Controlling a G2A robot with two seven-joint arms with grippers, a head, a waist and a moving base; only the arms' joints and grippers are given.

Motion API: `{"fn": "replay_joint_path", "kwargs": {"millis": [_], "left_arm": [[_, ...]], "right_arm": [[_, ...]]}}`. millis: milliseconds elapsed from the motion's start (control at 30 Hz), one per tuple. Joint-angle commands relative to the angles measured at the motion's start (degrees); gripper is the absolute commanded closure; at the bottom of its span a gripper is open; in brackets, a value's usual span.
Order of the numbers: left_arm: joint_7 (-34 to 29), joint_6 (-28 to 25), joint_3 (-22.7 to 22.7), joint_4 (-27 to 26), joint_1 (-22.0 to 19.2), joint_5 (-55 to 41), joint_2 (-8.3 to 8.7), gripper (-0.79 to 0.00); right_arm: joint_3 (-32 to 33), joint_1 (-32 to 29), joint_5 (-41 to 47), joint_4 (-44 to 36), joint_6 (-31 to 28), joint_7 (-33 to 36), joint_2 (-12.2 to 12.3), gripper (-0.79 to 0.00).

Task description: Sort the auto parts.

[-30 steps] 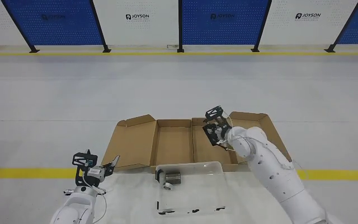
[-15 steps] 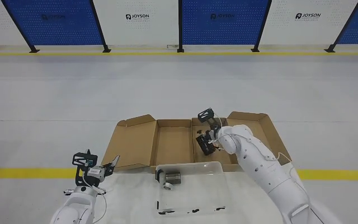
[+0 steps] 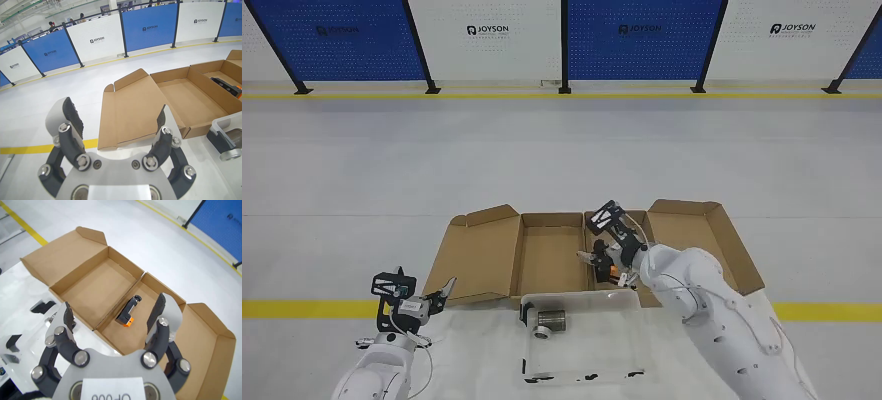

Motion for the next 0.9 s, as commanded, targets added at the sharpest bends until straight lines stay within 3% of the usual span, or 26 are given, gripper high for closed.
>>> {"fn": "replay_joint_path", "kwargs": {"millis": [0, 67, 100, 467, 567, 633, 700, 767, 867], "left_arm": [[0.0, 0.0, 0.0, 0.0, 0.0, 0.0, 0.00, -0.785], [0.0, 0.0, 0.0, 0.0, 0.0, 0.0, 0.00, -0.785], [0.0, 0.0, 0.0, 0.0, 0.0, 0.0, 0.00, -0.785], [0.0, 0.0, 0.0, 0.0, 0.0, 0.0, 0.00, -0.785], [0.0, 0.0, 0.0, 0.0, 0.0, 0.0, 0.00, -0.785], [0.0, 0.0, 0.0, 0.0, 0.0, 0.0, 0.00, -0.785], [0.0, 0.0, 0.0, 0.0, 0.0, 0.0, 0.00, -0.785], [0.0, 0.0, 0.0, 0.0, 0.0, 0.0, 0.00, -0.785], [0.0, 0.0, 0.0, 0.0, 0.0, 0.0, 0.00, -0.785]], "right_arm": [[2.1, -5.3, -1.6, -7.9, -1.5, 0.1, 0.8, -0.637], [3.3, -9.2, -2.2, -12.4, -3.4, 0.3, 1.3, -0.659], [3.7, -10.7, -2.8, -13.9, -4.1, 0.2, 1.5, -0.785], [3.7, -12.0, -2.6, -14.5, -4.8, -0.1, 1.7, -0.785], [3.7, -10.1, 1.9, -11.2, -7.3, 5.6, 1.7, -0.785], [1.9, -7.3, 4.0, -9.4, -7.0, 10.1, 1.3, -0.573], [-0.9, -4.4, 5.3, -7.2, -6.9, 13.2, 0.8, -0.477], [-3.6, -1.6, 6.1, -4.9, -6.3, 15.5, 0.2, -0.428], [-7.7, 2.1, 7.2, -1.5, -5.5, 18.0, -0.8, -0.434]]}}
